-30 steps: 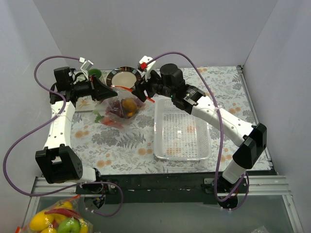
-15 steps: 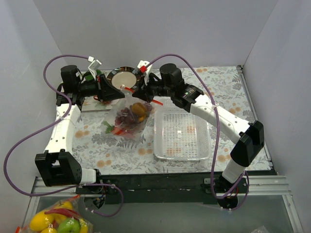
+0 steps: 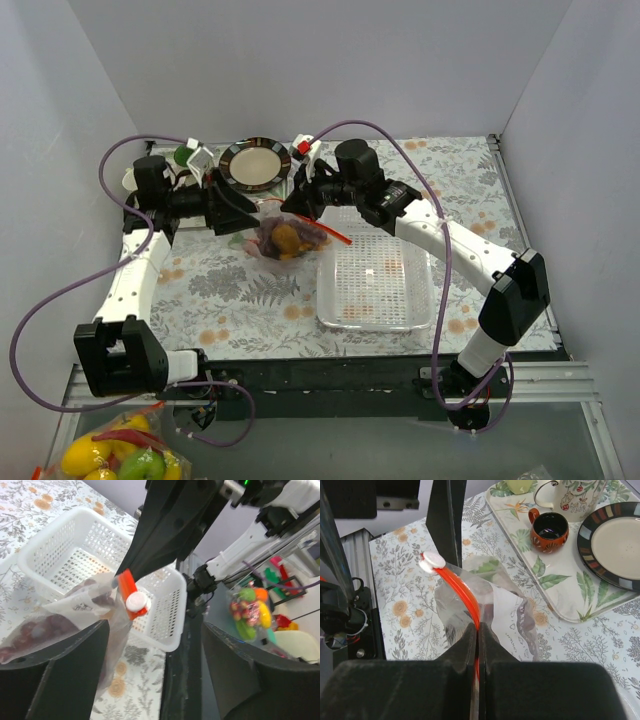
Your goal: Open the zip-top bag and remove the fake food
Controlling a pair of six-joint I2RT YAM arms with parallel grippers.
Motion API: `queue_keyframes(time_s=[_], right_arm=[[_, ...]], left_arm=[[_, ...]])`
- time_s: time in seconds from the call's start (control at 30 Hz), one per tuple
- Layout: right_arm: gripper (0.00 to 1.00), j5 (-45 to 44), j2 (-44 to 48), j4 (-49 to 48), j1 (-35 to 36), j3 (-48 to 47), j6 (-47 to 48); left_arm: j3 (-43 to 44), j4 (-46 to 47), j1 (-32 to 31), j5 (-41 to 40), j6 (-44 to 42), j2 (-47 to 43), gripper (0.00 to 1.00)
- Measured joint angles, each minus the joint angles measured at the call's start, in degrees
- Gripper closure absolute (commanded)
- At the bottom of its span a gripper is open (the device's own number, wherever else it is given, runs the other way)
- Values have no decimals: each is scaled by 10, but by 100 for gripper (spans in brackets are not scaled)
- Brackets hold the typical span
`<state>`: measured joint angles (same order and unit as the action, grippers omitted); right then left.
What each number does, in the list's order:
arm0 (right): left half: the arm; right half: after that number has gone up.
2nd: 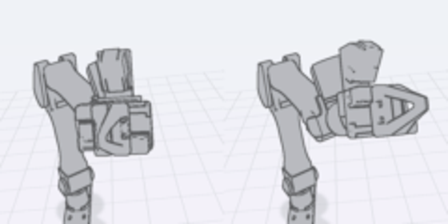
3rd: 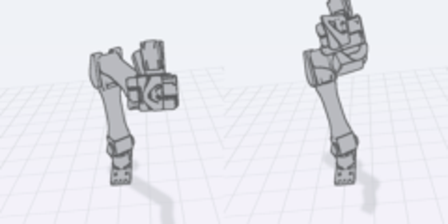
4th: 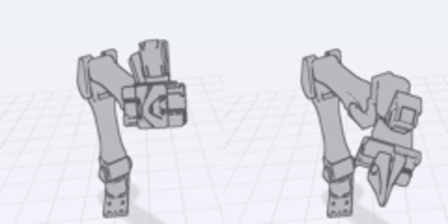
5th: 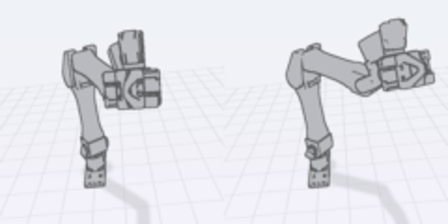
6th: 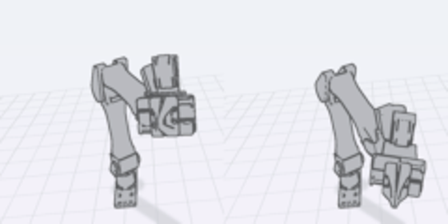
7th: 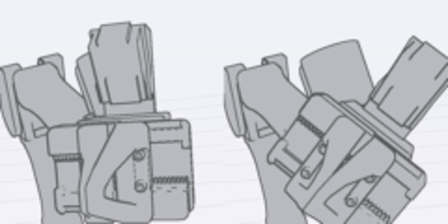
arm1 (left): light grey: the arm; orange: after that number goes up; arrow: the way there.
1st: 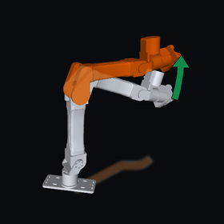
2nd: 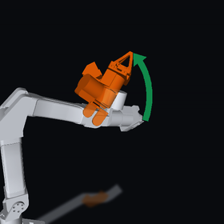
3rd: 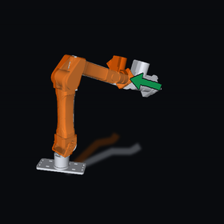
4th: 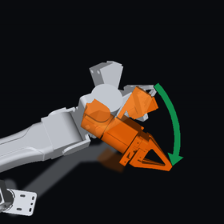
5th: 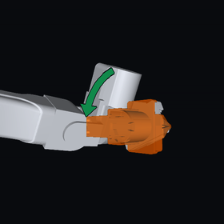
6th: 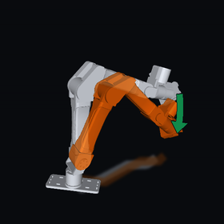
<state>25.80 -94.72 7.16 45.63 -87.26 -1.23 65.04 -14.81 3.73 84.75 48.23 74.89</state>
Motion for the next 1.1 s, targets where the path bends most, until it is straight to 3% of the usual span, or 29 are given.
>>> queue_keyframes(time_s=[0.27,0.67,0.73,0.87,1.1], right_arm=[[99,27,5,-1,0,1,-23],[99,63,5,-3,9,1,-50],[99,68,5,-3,10,1,-51],[99,75,5,-2,13,1,-54],[99,75,5,-2,14,1,-61]], left_arm=[[-74,-10,-13,-55,-159,-93,20],[-73,60,-16,-128,-164,-52,22],[-73,68,-16,-128,-163,-52,27],[-68,77,-16,-109,-145,-46,60],[-24,41,-17,-53,-135,-21,90]])
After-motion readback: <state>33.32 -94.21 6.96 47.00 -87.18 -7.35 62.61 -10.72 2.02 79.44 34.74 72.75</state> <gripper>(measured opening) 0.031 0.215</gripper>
